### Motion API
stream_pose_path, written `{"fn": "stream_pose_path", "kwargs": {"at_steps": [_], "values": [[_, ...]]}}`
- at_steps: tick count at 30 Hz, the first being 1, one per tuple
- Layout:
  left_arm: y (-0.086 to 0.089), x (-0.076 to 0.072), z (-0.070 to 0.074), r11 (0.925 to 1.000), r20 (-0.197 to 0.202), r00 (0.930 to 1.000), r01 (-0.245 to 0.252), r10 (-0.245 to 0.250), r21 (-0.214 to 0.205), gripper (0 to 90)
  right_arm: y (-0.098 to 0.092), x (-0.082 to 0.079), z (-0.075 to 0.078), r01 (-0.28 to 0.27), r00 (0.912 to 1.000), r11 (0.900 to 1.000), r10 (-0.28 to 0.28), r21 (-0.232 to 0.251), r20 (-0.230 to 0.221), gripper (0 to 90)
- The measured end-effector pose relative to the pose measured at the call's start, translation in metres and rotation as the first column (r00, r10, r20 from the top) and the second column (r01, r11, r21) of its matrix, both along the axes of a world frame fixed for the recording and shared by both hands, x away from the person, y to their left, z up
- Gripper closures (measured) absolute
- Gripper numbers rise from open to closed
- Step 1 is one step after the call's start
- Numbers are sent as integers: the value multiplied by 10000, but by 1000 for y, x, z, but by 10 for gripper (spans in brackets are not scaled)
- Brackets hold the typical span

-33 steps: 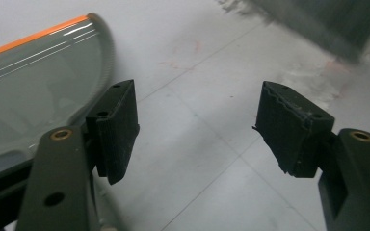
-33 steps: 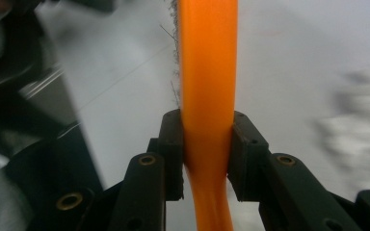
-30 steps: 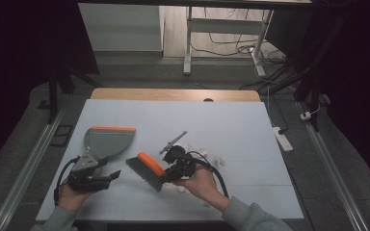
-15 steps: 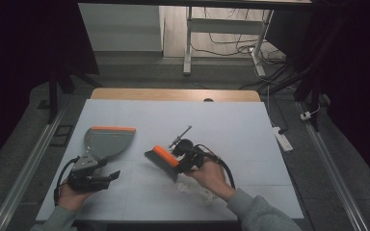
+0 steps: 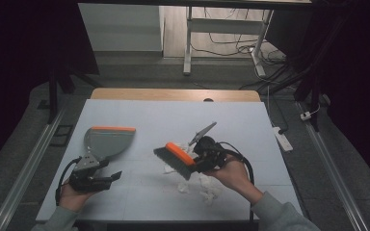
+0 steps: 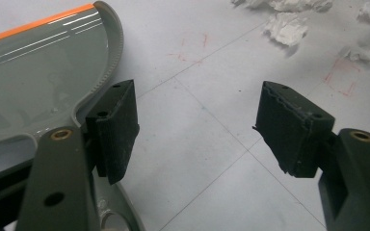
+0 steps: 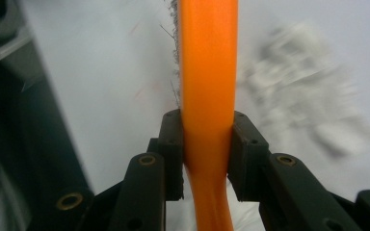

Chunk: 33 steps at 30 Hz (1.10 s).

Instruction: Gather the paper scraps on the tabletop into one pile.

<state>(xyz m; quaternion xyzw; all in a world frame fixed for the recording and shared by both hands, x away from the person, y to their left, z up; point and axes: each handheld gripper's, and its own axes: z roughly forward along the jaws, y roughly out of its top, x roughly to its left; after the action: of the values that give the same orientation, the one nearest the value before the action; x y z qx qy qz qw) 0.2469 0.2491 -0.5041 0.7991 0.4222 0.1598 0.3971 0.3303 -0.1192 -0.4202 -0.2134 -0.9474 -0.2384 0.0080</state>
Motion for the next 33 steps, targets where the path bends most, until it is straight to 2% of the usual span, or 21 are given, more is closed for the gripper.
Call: {"fn": "stream_pose_path", "kwargs": {"at_steps": [4, 8, 9, 12, 14, 16, 17, 19, 21, 26, 29, 31, 33], "values": [[0, 0, 0, 10000, -32, 10000, 1, -1, -22, 321, 6, -16, -17, -829, 9956, 9938, 793, -743, -501, 703], [-1, 0, 0, 10000, -19, 10000, 25, -25, 7, 321, 13, -21, -29, -1619, 9854, 9783, 1533, -1296, -740, 703], [-1, 0, 0, 10000, -22, 10000, 25, -25, 6, 322, 15, -20, -32, -1694, 9845, 9745, 1606, -1472, -700, 703], [-2, 0, 0, 10000, -14, 10000, 33, -33, 19, 323, 19, -12, -34, -1531, 9882, 9717, 1500, -1800, -308, 703], [-2, 0, -1, 10000, -23, 10000, 35, -35, 5, 323, 20, -2, -33, -1301, 9902, 9727, 1374, -1921, 252, 703], [-1, 0, -1, 10000, -15, 10000, 24, -24, 7, 323, 21, 8, -31, -1014, 9916, 9723, 1159, -2105, 573, 703], [-1, 0, -1, 10000, -21, 10000, 16, -16, 12, 323, 21, 13, -30, -702, 9926, 9757, 890, -2077, 827, 703], [0, 0, -1, 10000, -21, 10000, 13, -13, 5, 324, 15, 23, -28, -349, 9928, 9789, 570, -2012, 1054, 703], [0, 0, -1, 10000, -17, 10000, 20, -20, -8, 324, 8, 28, -23, -89, 9942, 9887, 248, -1495, 1047, 703], [-1, 1, -2, 10000, -68, 10000, 35, -34, 49, 326, -16, 21, -1, -53, 9945, 9987, 107, -512, 1046, 702], [-2, 0, -2, 9999, -28, 10000, 83, -83, 71, 326, -38, 17, 8, 300, 9928, 9992, -267, -265, 1168, 703], [-3, 0, -1, 10000, -18, 10000, 82, -81, 43, 326, -53, 14, 12, 455, 9932, 9989, -446, -65, 1072, 703], [-3, 1, -1, 10000, -40, 10000, 81, -80, 43, 326, -65, 7, 13, 398, 9940, 9992, -394, -13, 1019, 703]]}}
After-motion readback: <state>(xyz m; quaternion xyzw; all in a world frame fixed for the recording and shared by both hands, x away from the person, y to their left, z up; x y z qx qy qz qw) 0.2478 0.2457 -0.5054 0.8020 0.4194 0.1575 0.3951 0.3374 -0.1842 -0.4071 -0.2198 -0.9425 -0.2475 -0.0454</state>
